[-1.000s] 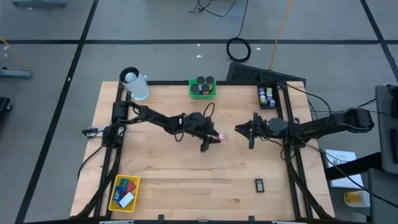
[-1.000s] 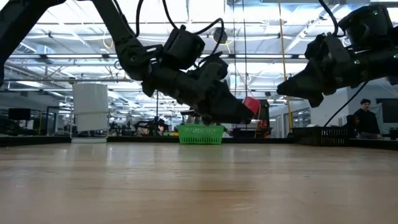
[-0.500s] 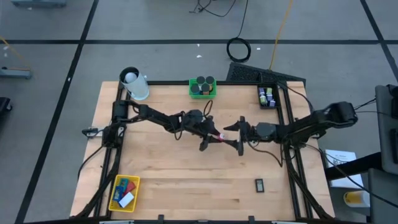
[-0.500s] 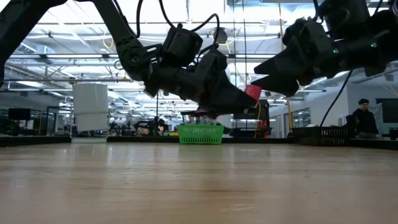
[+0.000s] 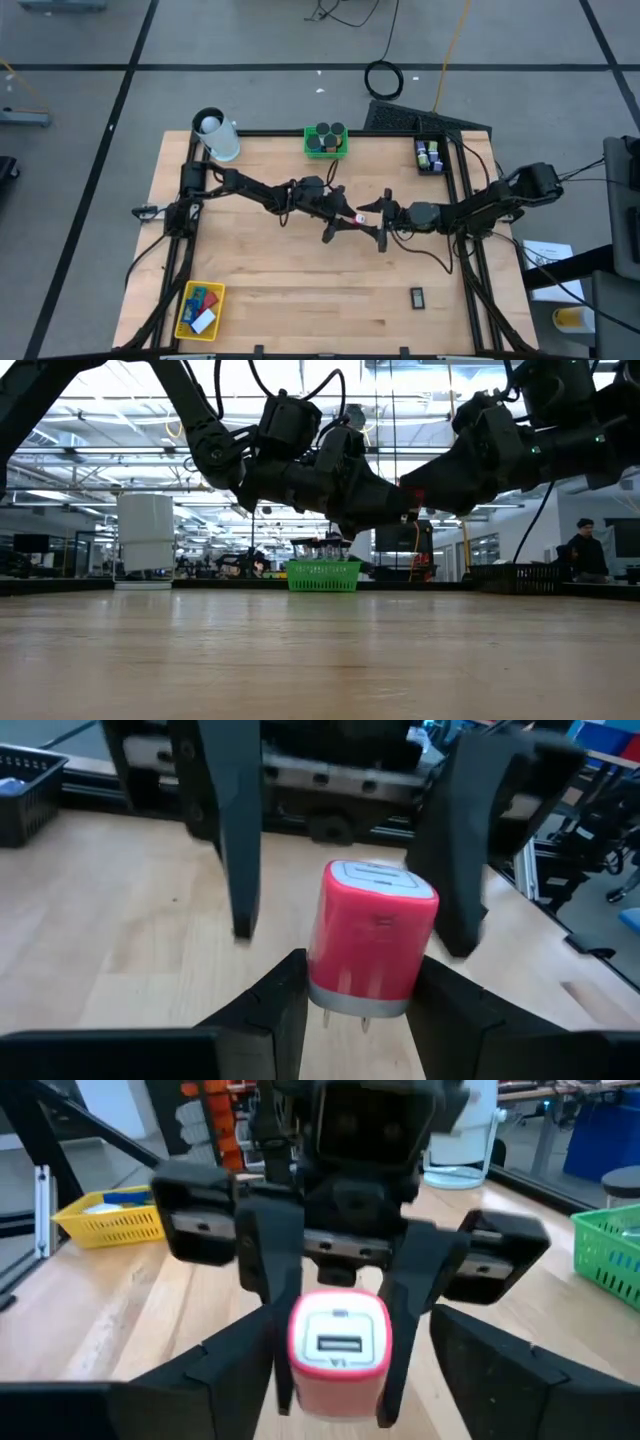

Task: Pick & Place Office items
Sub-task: Put the red adapter into the black bin

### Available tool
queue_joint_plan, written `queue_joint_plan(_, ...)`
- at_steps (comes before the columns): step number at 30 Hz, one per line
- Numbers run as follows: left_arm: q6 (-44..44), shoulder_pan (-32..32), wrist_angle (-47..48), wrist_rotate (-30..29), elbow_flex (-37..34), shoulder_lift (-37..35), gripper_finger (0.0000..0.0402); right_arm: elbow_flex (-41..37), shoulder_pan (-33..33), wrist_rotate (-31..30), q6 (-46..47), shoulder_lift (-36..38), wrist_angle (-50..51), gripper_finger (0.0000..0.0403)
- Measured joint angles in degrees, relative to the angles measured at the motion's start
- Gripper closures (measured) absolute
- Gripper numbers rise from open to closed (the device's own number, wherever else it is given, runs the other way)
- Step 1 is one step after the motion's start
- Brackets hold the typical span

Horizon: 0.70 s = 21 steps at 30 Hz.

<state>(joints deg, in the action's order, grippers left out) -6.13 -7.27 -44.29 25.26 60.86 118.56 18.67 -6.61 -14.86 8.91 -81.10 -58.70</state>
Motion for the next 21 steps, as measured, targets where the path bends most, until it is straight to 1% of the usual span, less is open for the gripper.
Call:
queue_joint_plan(4, -0.2, 0.0, -0.3, -0.1, 0.0, 0.0, 0.0256, 0.5, 0.0, 0.0, -0.6, -1.4, -1.7, 0.0182)
queue_joint_plan(12, -1.4, 0.0, -1.0, -0.3, 0.0, 0.0, 0.0254, 0.6, 0.0, 0.1, -1.3, -2.3, -3.8, 0.0277)
queue_joint_plan(14, -1.8, 0.2, -1.0, -0.3, 0.0, 0.0, 0.0245, 0.6, -0.1, 0.2, -1.5, -2.3, -3.9, 0.0278)
queue_joint_plan(16, -2.3, 0.3, -1.2, -0.3, 0.0, 0.0, 0.0228, 0.6, -0.3, 0.1, -2.3, -2.3, -4.3, 0.0278)
queue_joint_plan(21, -3.4, 0.3, 0.8, -0.2, 0.0, -0.4, 0.0164, 0.6, -0.3, 0.1, -2.4, -1.8, -4.6, 0.0278)
